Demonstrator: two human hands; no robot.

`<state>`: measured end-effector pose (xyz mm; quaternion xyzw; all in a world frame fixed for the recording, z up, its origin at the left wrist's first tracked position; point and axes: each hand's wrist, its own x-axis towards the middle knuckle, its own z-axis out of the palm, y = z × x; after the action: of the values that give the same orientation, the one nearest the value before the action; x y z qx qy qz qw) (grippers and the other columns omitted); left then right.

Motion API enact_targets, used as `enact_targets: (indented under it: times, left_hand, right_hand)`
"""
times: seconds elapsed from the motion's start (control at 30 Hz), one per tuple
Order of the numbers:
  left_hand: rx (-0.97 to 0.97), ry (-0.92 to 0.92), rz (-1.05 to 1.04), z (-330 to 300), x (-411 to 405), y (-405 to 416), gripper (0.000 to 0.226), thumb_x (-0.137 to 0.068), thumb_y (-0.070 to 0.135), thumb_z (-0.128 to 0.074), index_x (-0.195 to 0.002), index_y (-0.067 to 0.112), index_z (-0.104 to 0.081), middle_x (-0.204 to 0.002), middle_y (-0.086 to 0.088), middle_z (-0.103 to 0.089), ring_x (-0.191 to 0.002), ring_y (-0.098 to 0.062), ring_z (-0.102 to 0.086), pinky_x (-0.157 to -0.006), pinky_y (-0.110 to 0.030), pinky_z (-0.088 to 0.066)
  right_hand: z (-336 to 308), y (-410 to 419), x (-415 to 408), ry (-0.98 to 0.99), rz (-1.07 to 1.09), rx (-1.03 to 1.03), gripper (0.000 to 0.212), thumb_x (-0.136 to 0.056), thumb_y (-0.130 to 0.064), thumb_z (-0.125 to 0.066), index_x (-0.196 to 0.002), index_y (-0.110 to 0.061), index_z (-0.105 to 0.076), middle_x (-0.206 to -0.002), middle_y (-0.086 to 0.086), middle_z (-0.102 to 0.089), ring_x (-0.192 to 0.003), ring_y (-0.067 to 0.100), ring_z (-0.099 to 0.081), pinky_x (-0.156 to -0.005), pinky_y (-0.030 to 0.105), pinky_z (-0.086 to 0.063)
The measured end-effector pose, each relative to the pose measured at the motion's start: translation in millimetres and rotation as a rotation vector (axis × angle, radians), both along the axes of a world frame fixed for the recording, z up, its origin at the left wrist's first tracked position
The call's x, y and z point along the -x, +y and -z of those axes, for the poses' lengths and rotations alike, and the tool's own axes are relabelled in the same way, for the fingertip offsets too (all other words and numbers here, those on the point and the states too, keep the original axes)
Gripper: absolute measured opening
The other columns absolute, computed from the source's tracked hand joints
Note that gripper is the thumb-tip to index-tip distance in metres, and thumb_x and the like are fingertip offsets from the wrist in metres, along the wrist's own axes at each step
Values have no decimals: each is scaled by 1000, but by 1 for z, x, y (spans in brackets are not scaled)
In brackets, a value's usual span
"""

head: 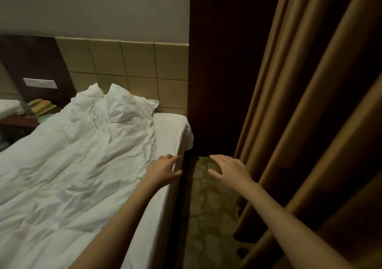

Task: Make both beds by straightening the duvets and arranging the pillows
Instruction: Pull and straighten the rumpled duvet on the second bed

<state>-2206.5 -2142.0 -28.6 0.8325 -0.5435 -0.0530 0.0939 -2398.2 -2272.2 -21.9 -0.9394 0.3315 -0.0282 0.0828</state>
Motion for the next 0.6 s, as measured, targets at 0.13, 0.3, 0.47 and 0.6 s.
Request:
enact_targets:
  times: [0.13,0.3,0.47,0.6]
  left_hand:
    - [6,-1,-21,11,-47,-64,46,-89,45,-51,-134,36,-45,-131,5,-53,-121,-18,-48,-90,-32,-44]
    - [17,-11,-101,19,-110,-160,47,-89,44,-51,-135,37,-44,-134,7,-51,-123,-16,-47,-89,-31,-42]
    - [-1,21,-226,14,-169,-250,47,-89,43,-51,-135,37,-44,-133,6,-51,-122,-16,-47,-90,-30,-41]
    - [12,26,-324,6,-216,-296,48,-90,43,-51,-136,36,-44,-134,5,-50,-122,-18,-47,-93,-33,-40]
  right_hand:
    - [8,-71,-55,-15,-15,0,59,-97,-53,-37,-149,-28,-25,-154,-7,-29,-141,11,-26,-114,35,-20]
    - [22,-175,-135,-27,-104,16,58,-97,-52,-38,-149,-28,-27,-153,-8,-31,-141,11,-27,-114,35,-20]
    - [16,-282,-216,12,-240,22,59,-96,-53,-39,-148,-28,-28,-152,-7,-33,-140,12,-28,-113,35,-21]
    - [7,-348,-279,21,-349,30,58,-96,-52,-40,-147,-28,-29,-151,-7,-34,-139,12,-30,-112,36,-23]
